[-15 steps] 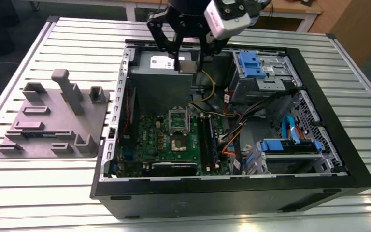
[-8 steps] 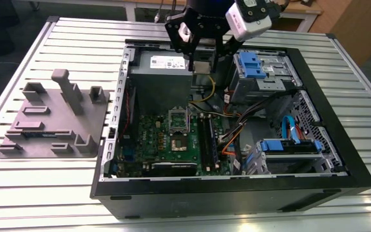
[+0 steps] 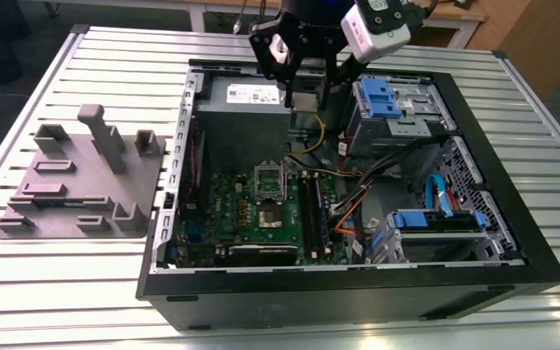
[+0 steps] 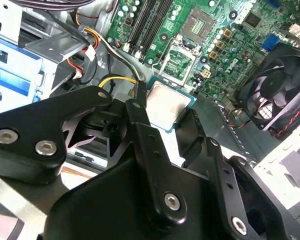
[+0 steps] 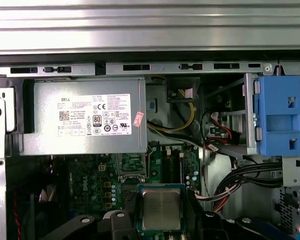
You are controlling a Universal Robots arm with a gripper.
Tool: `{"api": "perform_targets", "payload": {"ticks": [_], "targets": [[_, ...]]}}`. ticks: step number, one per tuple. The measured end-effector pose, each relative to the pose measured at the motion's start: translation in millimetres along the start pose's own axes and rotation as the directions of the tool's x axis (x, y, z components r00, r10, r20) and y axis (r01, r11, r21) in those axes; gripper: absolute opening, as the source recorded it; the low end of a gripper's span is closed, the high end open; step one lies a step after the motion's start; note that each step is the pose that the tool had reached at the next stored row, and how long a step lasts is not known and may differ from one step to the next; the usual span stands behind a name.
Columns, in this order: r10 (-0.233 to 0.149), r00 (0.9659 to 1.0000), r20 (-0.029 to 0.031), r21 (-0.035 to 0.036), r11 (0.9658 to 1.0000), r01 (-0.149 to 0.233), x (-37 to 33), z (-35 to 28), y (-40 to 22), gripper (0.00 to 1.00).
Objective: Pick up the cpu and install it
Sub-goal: 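Place the cpu into insertion slot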
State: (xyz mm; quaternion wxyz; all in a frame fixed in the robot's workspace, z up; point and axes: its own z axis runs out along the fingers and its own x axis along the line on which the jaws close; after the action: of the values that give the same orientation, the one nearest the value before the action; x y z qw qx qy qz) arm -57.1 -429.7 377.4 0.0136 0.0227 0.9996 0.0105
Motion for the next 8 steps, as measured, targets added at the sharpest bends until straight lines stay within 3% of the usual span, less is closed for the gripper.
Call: {"api": "perform_targets", "payload": {"ticks": [8], "targets": [[0.0,1.0,0.0,0.0,1.0,0.0,-0.1,0.3,-4.2,0.47]]}}
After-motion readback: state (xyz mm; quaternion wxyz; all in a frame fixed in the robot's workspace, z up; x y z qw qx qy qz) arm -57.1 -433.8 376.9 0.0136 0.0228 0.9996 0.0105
